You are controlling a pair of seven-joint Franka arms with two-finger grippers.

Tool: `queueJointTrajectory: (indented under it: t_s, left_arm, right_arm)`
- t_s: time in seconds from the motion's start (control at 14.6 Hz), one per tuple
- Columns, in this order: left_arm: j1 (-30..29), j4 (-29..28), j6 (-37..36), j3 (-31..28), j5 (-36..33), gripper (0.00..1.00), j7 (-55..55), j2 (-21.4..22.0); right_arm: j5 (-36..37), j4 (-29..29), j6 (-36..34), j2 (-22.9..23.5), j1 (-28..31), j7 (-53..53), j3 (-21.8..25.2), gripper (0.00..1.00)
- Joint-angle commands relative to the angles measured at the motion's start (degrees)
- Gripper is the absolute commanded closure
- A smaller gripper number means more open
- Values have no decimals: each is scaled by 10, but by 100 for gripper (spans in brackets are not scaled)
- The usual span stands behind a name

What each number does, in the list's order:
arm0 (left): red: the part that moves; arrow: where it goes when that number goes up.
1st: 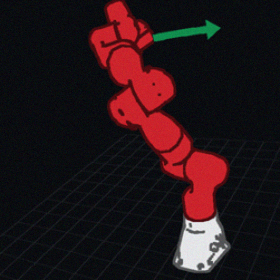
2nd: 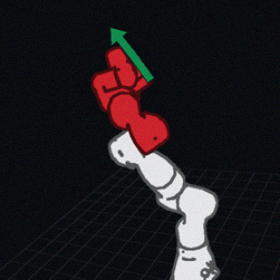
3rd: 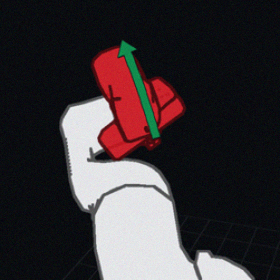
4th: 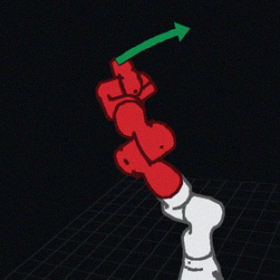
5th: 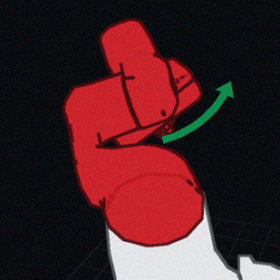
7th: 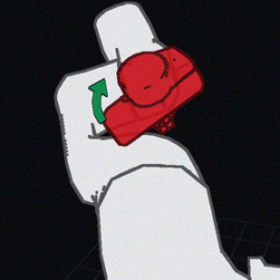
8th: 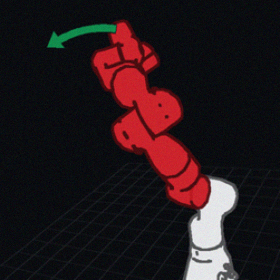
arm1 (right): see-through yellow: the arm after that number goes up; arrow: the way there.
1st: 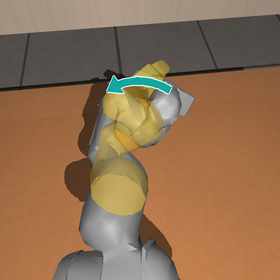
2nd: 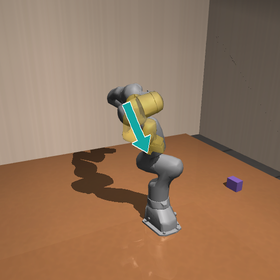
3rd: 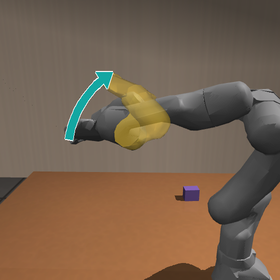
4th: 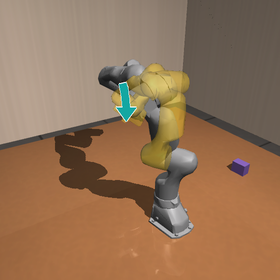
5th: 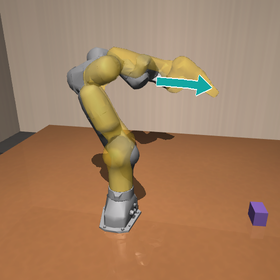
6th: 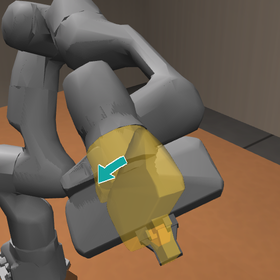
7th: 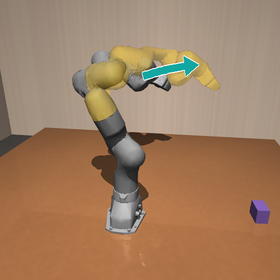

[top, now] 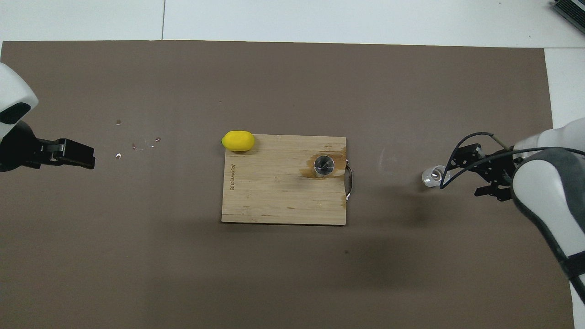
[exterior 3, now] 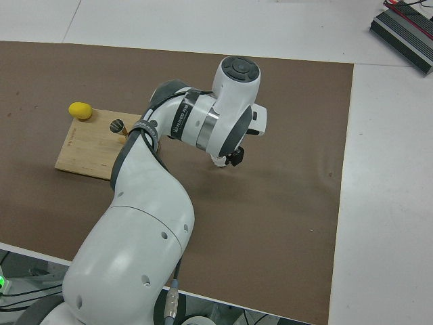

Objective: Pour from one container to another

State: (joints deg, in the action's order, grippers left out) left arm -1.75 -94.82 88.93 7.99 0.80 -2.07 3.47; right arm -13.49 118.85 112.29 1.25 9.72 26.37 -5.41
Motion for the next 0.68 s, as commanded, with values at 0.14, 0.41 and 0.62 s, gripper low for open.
queueJointTrajectory:
  t_s: [0.14,0.41,0.62]
  left_arm:
    - [2,-8,-6,-3,6,0,1,10]
    - [2,-8,-6,-3,6,0,1,10]
    - [2,-8,-6,-3,6,0,1,10]
  right_arm:
    - [100,-18,-13,-13,-79,-52,0,0]
    - [117,-86,-49,-6,-95,-52,0,0]
    - [143,-169,-107,5,-95,-53,0,0]
